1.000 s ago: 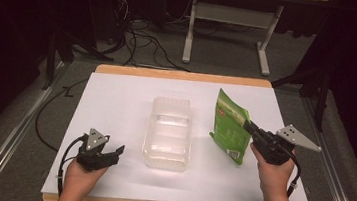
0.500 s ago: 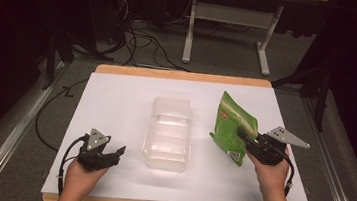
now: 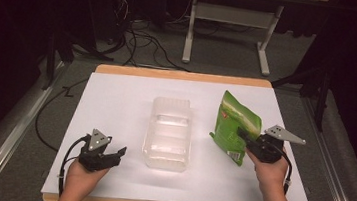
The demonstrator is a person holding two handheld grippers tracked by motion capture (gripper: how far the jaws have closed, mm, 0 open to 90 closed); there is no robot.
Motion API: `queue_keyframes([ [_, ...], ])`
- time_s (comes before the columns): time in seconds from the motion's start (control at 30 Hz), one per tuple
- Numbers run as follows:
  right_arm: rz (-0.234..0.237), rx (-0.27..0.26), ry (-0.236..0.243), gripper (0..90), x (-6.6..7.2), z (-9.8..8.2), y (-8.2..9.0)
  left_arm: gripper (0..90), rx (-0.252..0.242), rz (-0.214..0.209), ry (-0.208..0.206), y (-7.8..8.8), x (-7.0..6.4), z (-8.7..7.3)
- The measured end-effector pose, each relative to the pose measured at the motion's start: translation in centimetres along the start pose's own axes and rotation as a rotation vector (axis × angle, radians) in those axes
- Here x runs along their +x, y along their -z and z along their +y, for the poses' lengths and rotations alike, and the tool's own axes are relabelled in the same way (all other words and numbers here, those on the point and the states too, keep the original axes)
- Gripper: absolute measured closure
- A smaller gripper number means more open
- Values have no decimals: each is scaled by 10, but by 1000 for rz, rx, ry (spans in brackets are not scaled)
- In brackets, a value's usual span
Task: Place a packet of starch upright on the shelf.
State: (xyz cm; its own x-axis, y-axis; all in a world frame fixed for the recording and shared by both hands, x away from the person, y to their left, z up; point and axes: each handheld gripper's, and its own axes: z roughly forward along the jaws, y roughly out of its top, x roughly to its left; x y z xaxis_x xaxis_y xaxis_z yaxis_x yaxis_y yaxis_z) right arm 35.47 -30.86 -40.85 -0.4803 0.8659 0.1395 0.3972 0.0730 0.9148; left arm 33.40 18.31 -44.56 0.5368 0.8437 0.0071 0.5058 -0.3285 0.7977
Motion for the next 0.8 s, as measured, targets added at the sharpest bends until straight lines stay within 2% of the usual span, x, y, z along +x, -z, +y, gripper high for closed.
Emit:
queue_keyframes([
  [0.3, 8, -8, 47, 876, 6, 6, 2, 355, -9, 1, 6, 1, 0, 0],
  [0.63, 79, -90, 74, 876, 17, 20, 15, 355, -12, -1, 4, 2, 1, 0],
  [0.8, 107, -114, 79, 877, 22, 26, 17, 355, -15, 0, 5, 2, 2, 0],
])
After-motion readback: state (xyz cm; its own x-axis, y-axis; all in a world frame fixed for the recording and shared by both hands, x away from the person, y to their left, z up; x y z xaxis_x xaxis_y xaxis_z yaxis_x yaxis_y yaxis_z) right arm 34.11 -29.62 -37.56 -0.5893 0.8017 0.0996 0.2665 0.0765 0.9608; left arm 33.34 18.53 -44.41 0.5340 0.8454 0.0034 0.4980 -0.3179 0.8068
